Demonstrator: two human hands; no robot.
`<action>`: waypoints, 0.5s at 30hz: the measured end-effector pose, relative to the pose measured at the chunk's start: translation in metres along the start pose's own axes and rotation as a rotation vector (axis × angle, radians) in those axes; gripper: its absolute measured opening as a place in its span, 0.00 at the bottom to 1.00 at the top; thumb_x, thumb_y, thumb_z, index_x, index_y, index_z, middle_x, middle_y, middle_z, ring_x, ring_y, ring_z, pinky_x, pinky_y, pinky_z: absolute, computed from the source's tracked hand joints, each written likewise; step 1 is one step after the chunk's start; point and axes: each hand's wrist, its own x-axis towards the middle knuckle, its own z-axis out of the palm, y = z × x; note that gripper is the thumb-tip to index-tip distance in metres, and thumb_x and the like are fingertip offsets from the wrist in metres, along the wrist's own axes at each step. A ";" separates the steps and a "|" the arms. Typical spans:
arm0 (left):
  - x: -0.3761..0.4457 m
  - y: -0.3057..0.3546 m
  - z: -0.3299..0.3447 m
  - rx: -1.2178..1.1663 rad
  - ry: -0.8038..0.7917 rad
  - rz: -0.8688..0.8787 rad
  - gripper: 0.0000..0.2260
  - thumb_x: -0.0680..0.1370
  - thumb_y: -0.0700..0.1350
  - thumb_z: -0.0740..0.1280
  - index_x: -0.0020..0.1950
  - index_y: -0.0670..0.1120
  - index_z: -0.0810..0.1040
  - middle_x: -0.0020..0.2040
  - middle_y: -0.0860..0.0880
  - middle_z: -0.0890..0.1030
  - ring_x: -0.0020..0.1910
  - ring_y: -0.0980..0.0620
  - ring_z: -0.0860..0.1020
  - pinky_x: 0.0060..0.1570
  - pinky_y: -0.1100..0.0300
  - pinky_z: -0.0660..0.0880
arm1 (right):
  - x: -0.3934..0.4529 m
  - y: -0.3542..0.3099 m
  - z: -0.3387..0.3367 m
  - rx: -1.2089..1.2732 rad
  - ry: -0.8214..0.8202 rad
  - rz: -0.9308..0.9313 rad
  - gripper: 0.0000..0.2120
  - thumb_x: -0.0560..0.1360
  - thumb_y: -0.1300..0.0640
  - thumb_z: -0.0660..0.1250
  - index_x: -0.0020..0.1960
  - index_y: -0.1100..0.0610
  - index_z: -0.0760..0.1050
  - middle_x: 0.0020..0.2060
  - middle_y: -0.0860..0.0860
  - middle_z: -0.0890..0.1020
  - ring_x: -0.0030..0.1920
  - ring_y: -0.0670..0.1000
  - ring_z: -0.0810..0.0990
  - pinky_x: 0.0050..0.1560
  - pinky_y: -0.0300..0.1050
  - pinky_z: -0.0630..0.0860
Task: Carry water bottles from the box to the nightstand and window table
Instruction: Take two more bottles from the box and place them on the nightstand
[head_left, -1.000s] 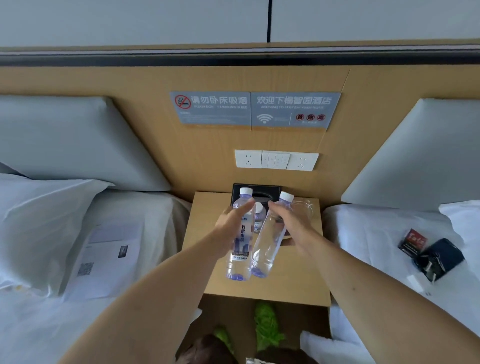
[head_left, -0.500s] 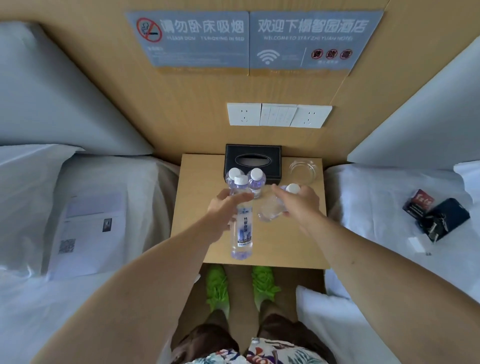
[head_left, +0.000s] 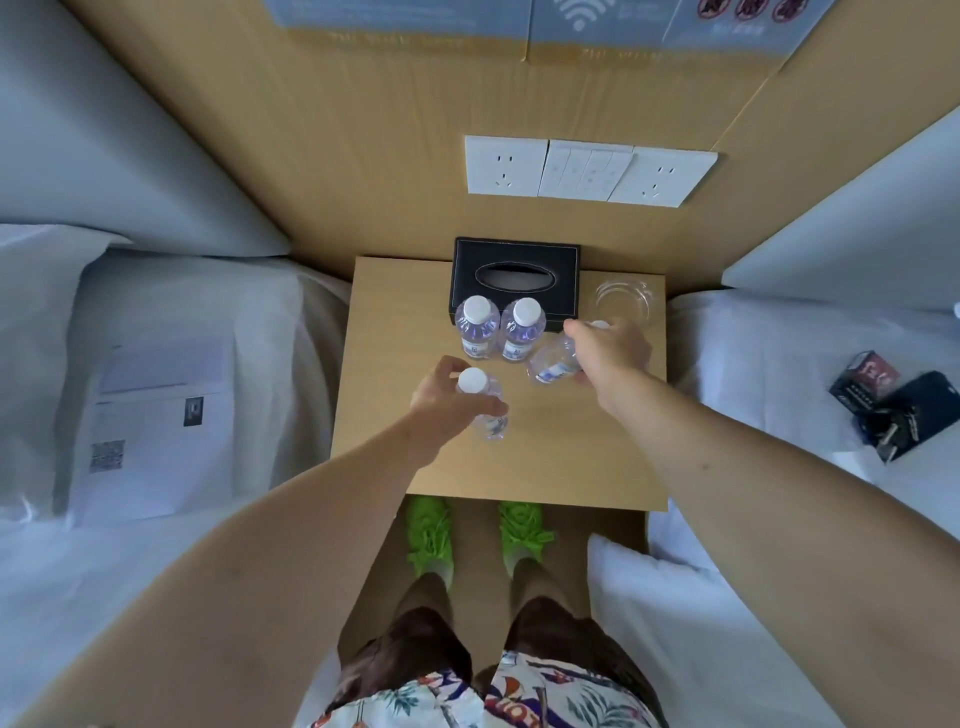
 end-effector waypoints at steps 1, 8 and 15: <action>0.002 0.001 0.000 0.018 0.000 0.010 0.27 0.67 0.41 0.82 0.60 0.52 0.73 0.52 0.51 0.77 0.46 0.51 0.75 0.47 0.57 0.74 | 0.000 -0.002 0.002 0.010 -0.007 0.009 0.16 0.69 0.49 0.71 0.53 0.56 0.80 0.51 0.54 0.82 0.51 0.58 0.83 0.51 0.57 0.84; 0.013 0.006 -0.001 0.053 0.000 0.034 0.28 0.67 0.37 0.81 0.59 0.53 0.73 0.51 0.56 0.77 0.43 0.57 0.75 0.37 0.61 0.70 | 0.007 -0.009 0.009 0.104 -0.081 0.084 0.12 0.68 0.52 0.71 0.49 0.57 0.81 0.46 0.52 0.83 0.44 0.58 0.87 0.45 0.52 0.86; 0.016 0.006 0.001 0.035 0.025 0.029 0.27 0.66 0.38 0.82 0.58 0.53 0.73 0.55 0.53 0.79 0.46 0.55 0.76 0.38 0.61 0.70 | 0.009 -0.015 0.011 0.163 -0.145 0.031 0.09 0.73 0.49 0.73 0.41 0.51 0.75 0.46 0.49 0.81 0.48 0.55 0.86 0.43 0.46 0.85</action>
